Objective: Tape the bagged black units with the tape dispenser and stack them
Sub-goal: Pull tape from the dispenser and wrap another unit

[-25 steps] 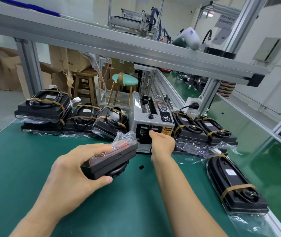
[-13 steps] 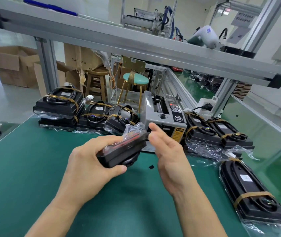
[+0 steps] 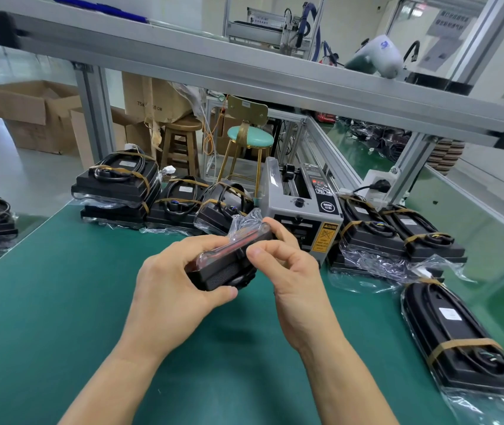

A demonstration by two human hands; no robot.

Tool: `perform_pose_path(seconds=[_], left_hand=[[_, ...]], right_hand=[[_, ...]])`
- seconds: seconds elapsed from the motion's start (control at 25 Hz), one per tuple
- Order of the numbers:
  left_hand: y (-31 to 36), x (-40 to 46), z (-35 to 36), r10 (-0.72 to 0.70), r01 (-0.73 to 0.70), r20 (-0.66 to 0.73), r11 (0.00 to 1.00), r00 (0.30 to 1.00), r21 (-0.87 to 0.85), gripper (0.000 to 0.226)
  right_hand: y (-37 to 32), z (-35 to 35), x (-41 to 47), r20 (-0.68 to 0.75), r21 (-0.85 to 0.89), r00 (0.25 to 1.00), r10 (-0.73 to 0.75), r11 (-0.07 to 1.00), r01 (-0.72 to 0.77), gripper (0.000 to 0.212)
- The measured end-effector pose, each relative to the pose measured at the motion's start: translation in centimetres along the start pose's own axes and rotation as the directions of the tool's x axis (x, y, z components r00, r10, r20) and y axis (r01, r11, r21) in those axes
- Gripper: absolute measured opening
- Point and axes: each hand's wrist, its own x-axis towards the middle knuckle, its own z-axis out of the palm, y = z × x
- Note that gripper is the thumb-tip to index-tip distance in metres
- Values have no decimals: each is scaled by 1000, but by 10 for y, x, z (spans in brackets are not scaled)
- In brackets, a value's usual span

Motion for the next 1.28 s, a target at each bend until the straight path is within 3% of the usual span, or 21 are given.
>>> perform_pose_path(seconds=[0.28, 0.56, 1.2, 1.28], left_hand=[[0, 0, 0, -3, 3, -2, 1000, 1000, 4, 67], [-1, 0, 0, -5, 5, 7, 1000, 1000, 2, 65], [0, 0, -3, -29, 29, 2, 999, 1000, -22, 65], [0, 0, -3, -35, 35, 6, 999, 999, -27, 65]], right_hand=[[4, 4, 1, -48, -69, 998, -32, 997, 29, 10], [10, 11, -3, -127, -94, 990, -65, 994, 53, 24], [15, 17, -4, -190, -125, 977, -96, 990, 73, 17], [18, 21, -4, -234, -12, 968, -92, 996, 92, 23]])
